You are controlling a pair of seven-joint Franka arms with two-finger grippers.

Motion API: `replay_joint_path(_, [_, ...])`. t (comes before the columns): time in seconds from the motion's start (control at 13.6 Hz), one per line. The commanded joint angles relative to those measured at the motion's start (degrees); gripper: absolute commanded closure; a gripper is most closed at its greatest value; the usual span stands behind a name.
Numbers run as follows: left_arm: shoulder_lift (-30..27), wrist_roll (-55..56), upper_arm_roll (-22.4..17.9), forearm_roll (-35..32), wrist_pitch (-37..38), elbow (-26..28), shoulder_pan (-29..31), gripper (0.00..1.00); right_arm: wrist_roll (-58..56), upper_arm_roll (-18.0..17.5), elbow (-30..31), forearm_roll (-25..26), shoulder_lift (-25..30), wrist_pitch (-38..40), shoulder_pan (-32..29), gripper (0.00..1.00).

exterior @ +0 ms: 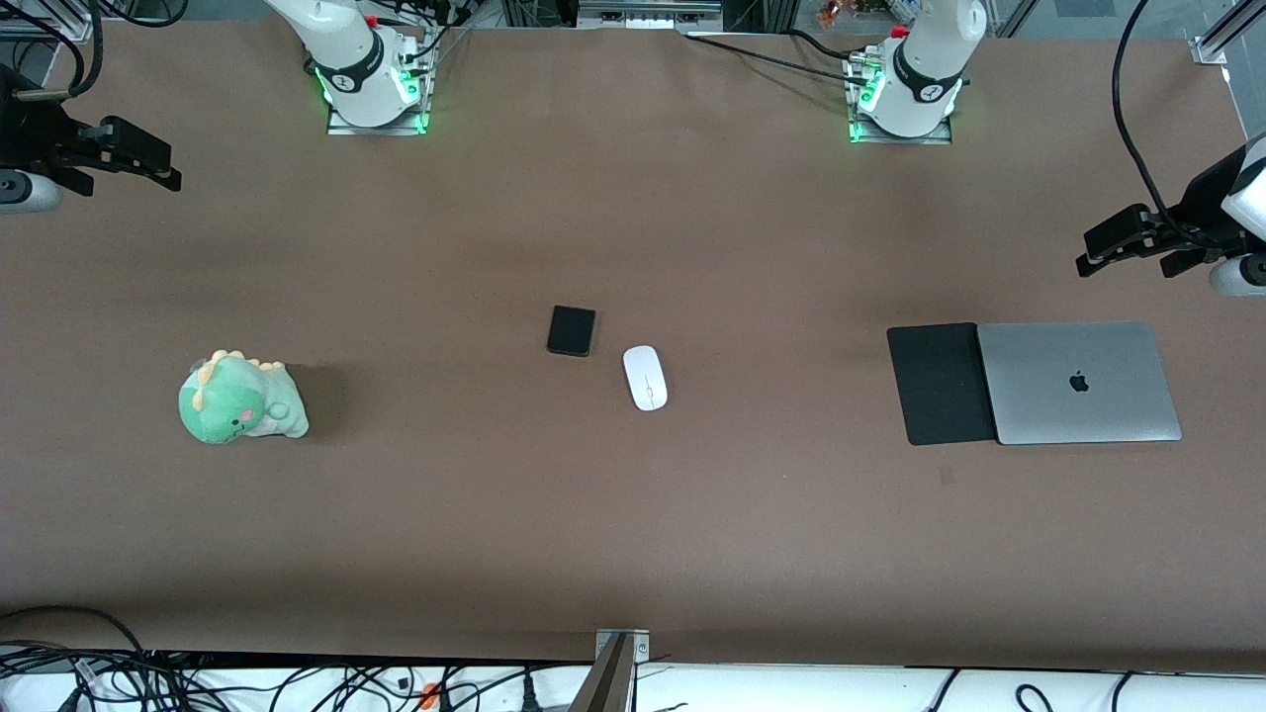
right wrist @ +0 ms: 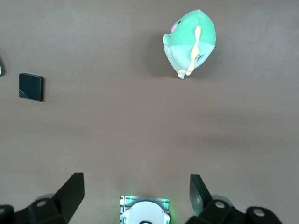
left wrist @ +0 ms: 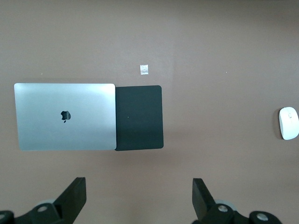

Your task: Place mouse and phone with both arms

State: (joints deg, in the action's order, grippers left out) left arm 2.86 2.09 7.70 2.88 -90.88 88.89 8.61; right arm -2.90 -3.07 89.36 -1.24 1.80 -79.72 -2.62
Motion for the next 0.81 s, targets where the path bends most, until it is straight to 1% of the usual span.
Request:
replay_joint_path(0.0, [0.22, 0.81, 0.48, -1.56, 1.32, -1.26, 0.0, 0.0, 0.0, -1.06, -0.68, 0.53, 0.57, 1.14, -0.99, 0.0])
replay_joint_path(0.59, [0.48, 0.99, 0.48, -1.73, 1.23, -1.43, -0.09, 0.0, 0.09, -1.06, -0.68, 0.53, 0.57, 1.14, -0.99, 0.0])
replay_joint_path(0.73, [0.39, 1.86, 0.74, -3.93, 1.23, -1.43, -0.61, 0.0, 0.0, -0.97, -0.68, 0.53, 0.57, 1.14, -0.99, 0.0])
